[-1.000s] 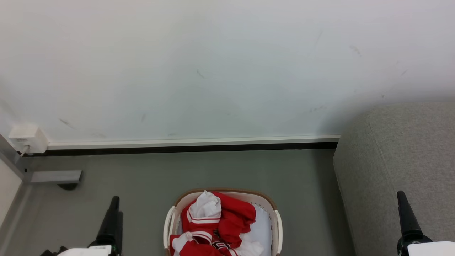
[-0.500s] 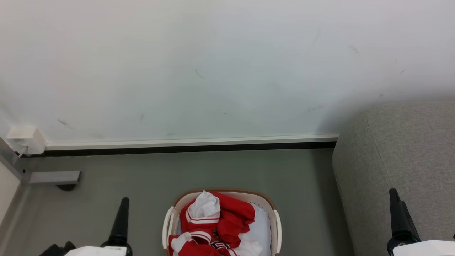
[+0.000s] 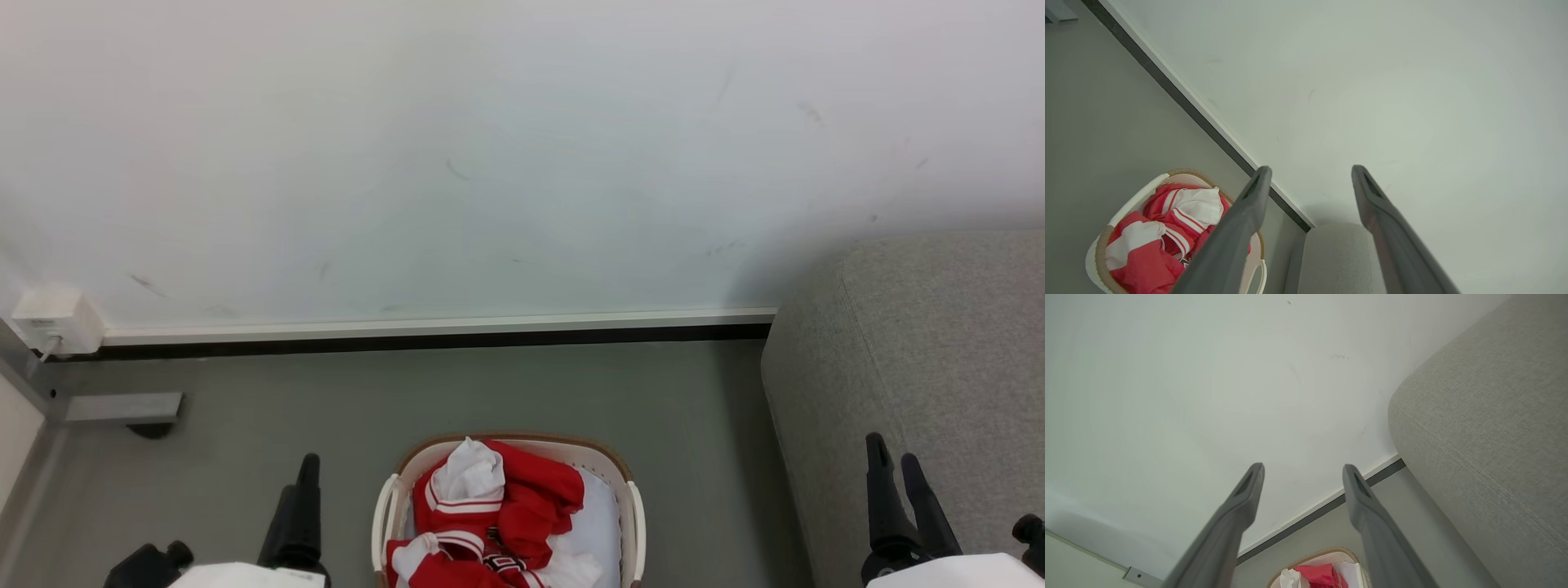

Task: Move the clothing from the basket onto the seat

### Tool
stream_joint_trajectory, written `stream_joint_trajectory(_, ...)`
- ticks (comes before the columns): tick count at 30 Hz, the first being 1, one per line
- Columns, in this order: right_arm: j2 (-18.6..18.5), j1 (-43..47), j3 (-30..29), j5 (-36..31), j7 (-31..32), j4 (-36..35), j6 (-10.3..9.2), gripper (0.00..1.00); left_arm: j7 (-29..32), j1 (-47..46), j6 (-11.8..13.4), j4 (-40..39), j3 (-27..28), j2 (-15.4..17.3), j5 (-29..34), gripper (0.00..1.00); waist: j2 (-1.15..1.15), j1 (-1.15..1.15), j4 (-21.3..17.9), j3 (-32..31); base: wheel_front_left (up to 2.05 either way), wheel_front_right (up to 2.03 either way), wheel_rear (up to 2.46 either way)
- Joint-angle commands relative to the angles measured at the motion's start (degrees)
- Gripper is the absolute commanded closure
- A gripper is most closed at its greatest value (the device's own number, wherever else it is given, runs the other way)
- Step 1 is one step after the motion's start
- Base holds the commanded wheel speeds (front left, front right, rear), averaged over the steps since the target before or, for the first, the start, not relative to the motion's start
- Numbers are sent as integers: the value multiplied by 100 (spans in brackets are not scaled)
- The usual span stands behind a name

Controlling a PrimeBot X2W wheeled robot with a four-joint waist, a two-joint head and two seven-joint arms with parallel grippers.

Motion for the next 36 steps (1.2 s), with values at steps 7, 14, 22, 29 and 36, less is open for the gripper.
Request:
stream_joint_trajectory(7,-69,7,183,-710,-171,-87,-5,0,-178,-8,151,-188,-24,52,912,0,0,0,4,6,0,0,0)
stream_joint_trajectory(14,-74,19,378,-1211,-287,-60,-6,0,-285,48,274,-316,-38,55,1483,0,0,0,6,3,0,0,0)
stream_joint_trajectory(22,-79,34,493,-1677,-413,-67,-7,0,-415,106,338,-409,-45,60,2040,0,0,0,0,6,0,0,0)
stream_joint_trajectory(29,-82,41,512,-1960,-502,-74,-7,0,-499,150,345,-461,-48,63,2501,0,0,0,-7,18,0,0,0)
stream_joint_trajectory(36,-85,54,496,-2234,-596,-81,-8,0,-594,191,302,-491,-84,66,2996,0,0,0,-20,29,0,0,0)
